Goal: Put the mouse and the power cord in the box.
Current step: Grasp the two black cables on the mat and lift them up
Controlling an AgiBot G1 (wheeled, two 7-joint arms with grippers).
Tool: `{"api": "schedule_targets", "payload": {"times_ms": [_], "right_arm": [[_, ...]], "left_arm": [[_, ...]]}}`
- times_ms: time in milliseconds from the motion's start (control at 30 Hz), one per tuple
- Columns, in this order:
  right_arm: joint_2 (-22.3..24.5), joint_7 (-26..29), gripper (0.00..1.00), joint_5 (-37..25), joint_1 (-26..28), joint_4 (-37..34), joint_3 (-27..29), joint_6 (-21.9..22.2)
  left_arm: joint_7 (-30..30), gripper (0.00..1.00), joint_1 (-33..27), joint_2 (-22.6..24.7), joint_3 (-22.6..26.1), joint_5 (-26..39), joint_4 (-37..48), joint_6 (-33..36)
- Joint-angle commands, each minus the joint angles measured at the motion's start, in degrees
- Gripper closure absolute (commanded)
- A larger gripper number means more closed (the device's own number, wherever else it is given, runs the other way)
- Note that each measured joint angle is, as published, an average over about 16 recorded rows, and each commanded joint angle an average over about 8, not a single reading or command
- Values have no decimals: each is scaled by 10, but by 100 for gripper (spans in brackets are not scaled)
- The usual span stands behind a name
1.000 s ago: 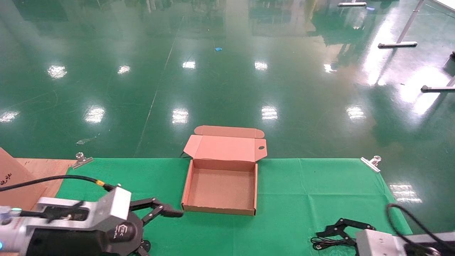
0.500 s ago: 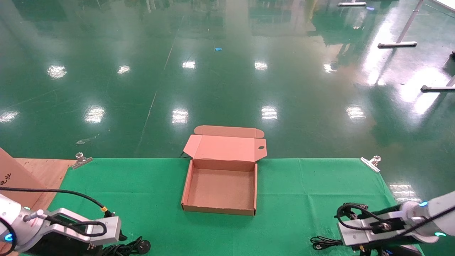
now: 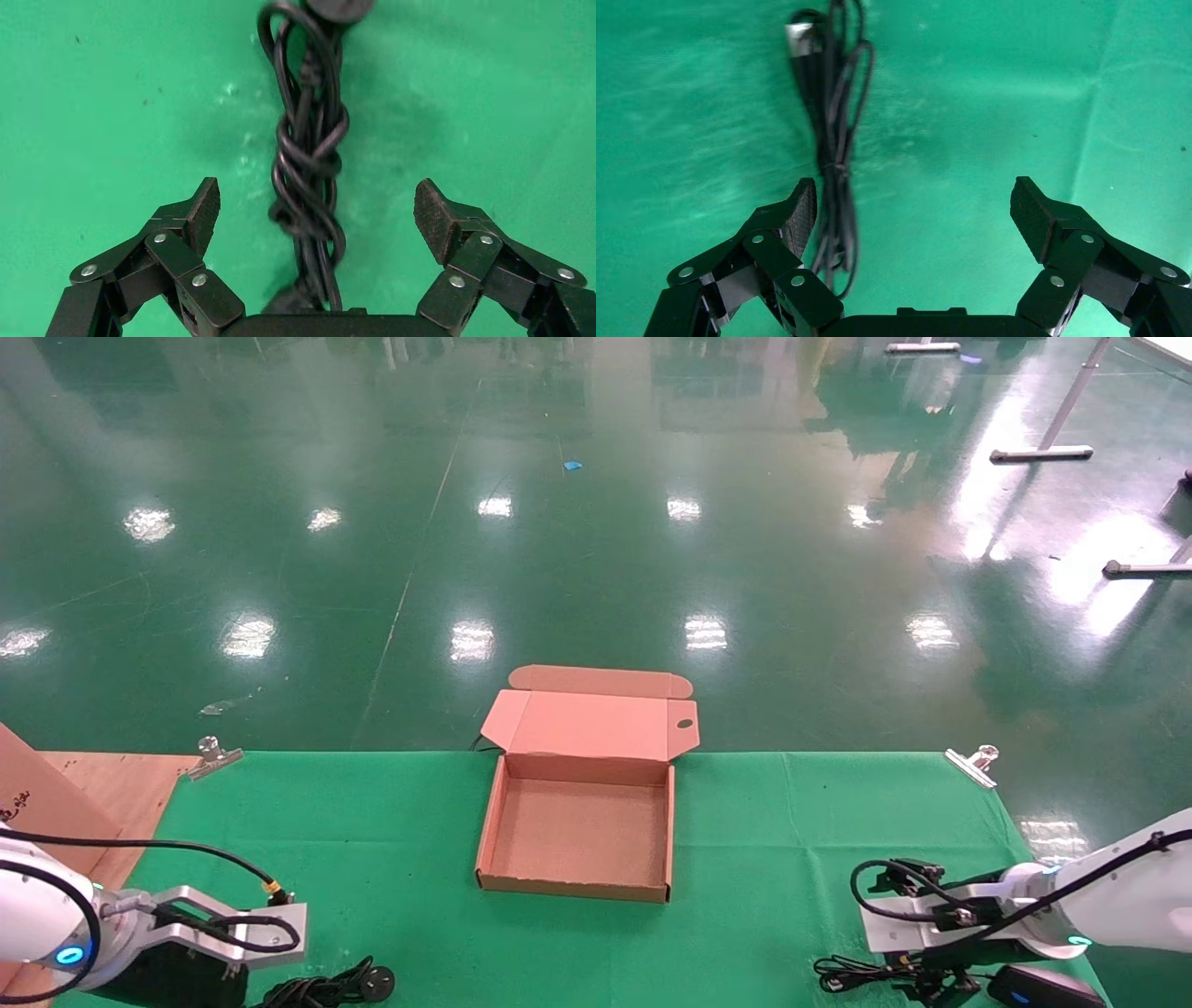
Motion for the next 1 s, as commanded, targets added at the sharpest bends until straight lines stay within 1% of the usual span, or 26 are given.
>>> {"api": "schedule_targets", "payload": {"times_ms": [33, 67, 100, 133, 233, 333, 367, 400, 1000], "right_arm": [[-10, -11, 0, 2, 1, -26, 2, 20], [-13, -14, 0, 4, 0, -33, 4, 29], [-15, -17, 7, 5, 0, -40, 5, 37], [-17, -19, 19, 7, 0, -46, 6, 43], [-20, -27, 57, 13, 0, -60, 11, 54], [-21, -35, 94, 19, 2, -70, 14, 52], [-21, -37, 100, 21, 3, -72, 15, 50], [-21, -40, 100, 22, 4, -75, 17, 48], [-17, -69, 100, 38, 20, -106, 26, -3]], "left_arm": [[4, 0, 1, 5, -2, -2, 18, -9], [12, 0, 2, 5, -5, -8, 22, -11], [21, 0, 3, 5, -9, -13, 26, -12], [30, 9, 3, 5, -12, -17, 30, -13], [55, 46, 4, 5, -17, -26, 39, -16], [72, 84, 4, 7, -17, -26, 48, -21], [75, 96, 3, 9, -16, -25, 52, -23], [76, 100, 2, 10, -16, -24, 55, -24], [106, 100, -7, 10, -24, -35, 99, -27]]}}
